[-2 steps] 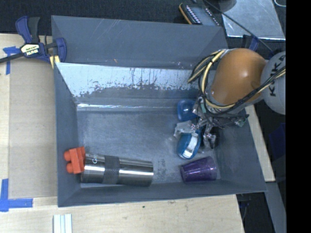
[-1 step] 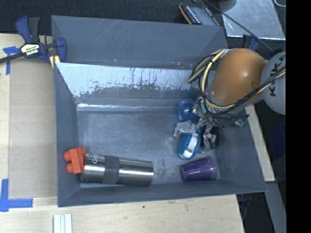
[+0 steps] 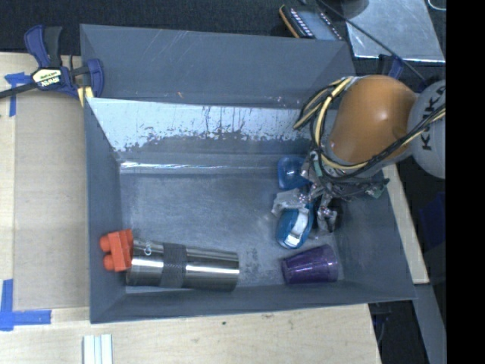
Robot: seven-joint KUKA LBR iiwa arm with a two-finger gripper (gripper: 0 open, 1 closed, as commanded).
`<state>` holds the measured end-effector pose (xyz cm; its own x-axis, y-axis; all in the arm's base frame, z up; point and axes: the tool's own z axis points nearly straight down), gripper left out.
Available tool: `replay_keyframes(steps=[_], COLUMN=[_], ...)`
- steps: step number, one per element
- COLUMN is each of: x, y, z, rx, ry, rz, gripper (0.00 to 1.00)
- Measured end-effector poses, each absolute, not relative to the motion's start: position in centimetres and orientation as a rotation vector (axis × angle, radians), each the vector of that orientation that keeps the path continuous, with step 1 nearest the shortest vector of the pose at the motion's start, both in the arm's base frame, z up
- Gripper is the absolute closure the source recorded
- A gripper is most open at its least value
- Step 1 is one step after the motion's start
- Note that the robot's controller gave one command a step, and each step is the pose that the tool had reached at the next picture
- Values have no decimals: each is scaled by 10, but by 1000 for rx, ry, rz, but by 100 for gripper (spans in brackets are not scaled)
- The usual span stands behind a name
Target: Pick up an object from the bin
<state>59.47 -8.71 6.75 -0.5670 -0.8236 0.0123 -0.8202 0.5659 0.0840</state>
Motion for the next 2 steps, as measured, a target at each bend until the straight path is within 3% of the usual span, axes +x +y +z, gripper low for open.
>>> replay_keyframes(steps=[2], x=[595], y=[-86], z=[98], rx=[1441], ry=[-2743], rz=[-105], gripper=[100])
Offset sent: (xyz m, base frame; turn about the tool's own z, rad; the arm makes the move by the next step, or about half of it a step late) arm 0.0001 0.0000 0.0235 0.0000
